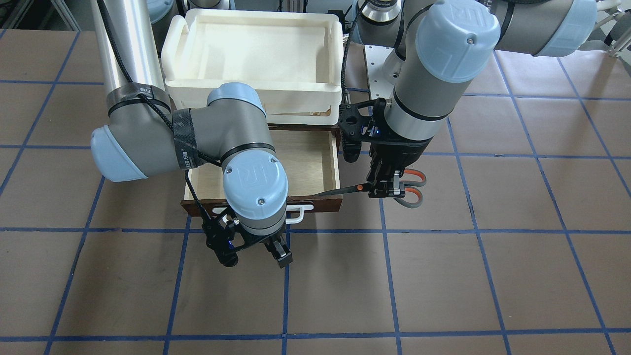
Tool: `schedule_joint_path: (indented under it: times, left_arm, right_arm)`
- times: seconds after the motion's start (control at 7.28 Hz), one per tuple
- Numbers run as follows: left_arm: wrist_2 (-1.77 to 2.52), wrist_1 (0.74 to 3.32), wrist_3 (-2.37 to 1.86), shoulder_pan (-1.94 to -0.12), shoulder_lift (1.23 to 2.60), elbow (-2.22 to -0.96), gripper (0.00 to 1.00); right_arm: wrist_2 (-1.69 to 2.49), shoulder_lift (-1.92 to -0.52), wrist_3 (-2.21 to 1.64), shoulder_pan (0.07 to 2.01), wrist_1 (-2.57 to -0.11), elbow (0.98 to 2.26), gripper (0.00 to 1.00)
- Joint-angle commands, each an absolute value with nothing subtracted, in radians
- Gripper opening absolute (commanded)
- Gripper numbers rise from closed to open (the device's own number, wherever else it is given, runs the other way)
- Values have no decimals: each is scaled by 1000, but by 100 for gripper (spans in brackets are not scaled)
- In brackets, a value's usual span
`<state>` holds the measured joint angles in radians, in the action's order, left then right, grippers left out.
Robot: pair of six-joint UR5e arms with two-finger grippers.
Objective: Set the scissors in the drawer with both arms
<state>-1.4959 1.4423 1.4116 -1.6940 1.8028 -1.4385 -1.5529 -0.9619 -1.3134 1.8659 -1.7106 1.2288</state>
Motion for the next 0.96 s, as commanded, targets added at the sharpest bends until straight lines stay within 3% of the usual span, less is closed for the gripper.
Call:
schedule_joint_path:
  times: [0.0,0.82]
  left_arm:
    - [-1482,1447,1410,-1695,1804,-1439,0]
    - [-1430,1443,1391,-1744,1807,-1439,0]
  right_arm:
    - [-1554,-956,-1295,1859,-1712,1224,100]
    - [-1555,-977,-1261,1830,-1706,1226,100]
